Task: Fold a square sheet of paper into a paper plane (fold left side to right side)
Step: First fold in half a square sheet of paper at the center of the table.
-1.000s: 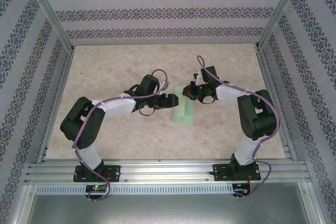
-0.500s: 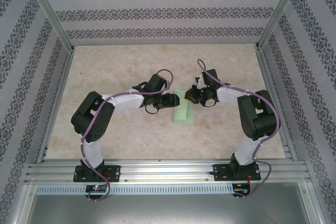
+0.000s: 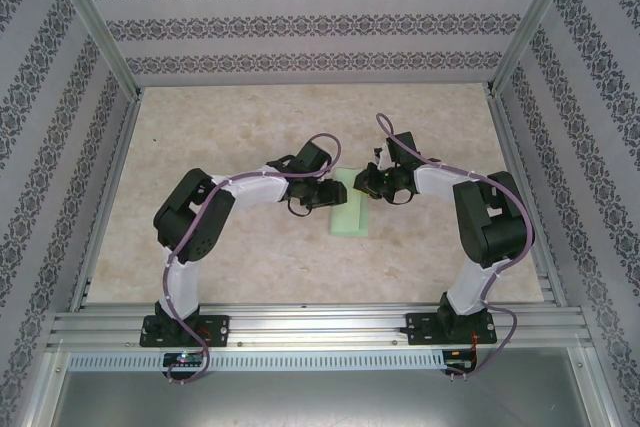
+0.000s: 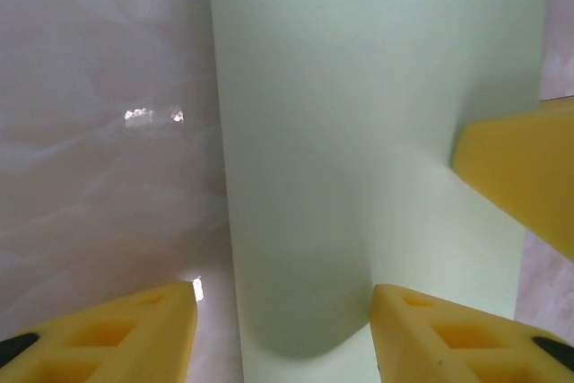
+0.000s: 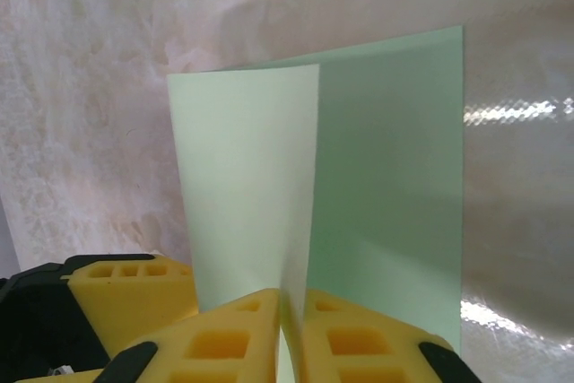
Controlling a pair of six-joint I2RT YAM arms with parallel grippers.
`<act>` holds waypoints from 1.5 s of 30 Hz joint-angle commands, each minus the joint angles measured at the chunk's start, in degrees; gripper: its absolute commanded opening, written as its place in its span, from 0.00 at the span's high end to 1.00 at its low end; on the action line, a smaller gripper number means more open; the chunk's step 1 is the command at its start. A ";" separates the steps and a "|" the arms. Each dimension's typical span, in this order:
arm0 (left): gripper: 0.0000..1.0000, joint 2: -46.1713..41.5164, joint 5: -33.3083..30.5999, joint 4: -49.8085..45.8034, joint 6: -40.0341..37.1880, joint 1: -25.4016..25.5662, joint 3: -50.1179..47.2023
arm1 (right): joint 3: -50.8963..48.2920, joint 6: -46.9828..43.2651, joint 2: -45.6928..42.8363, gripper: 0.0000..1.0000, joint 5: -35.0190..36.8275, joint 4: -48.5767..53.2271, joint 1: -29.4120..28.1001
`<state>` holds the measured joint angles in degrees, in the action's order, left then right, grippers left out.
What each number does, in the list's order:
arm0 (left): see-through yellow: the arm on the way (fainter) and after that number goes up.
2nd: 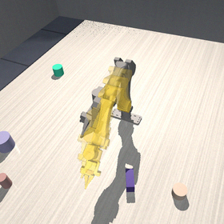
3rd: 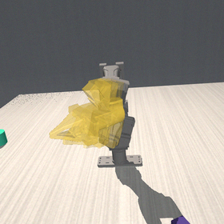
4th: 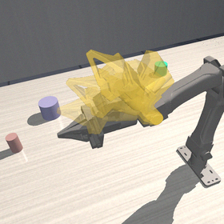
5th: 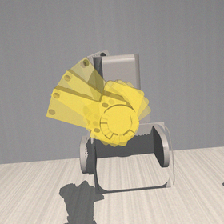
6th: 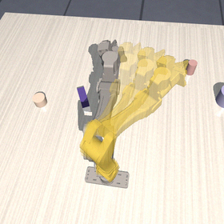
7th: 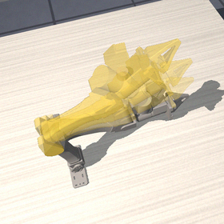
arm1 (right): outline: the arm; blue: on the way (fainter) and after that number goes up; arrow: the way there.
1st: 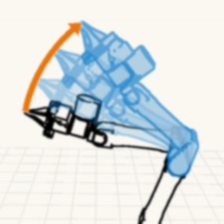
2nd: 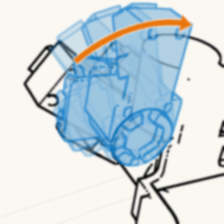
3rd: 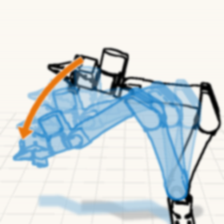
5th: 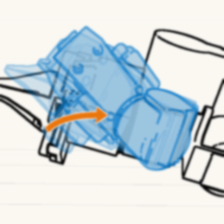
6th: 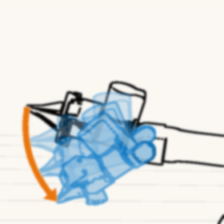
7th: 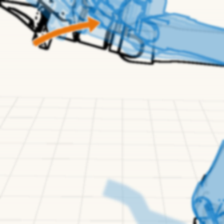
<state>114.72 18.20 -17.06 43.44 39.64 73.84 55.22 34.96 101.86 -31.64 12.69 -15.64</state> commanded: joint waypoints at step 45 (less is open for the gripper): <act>0.40 10.05 -2.20 -14.93 1.99 3.99 15.16 | -11.63 1.16 -22.70 0.59 10.28 4.61 1.59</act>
<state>121.82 15.27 -31.53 46.87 41.56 87.53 44.38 35.07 78.35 -22.33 18.44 -13.19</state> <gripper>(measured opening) 0.597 0.406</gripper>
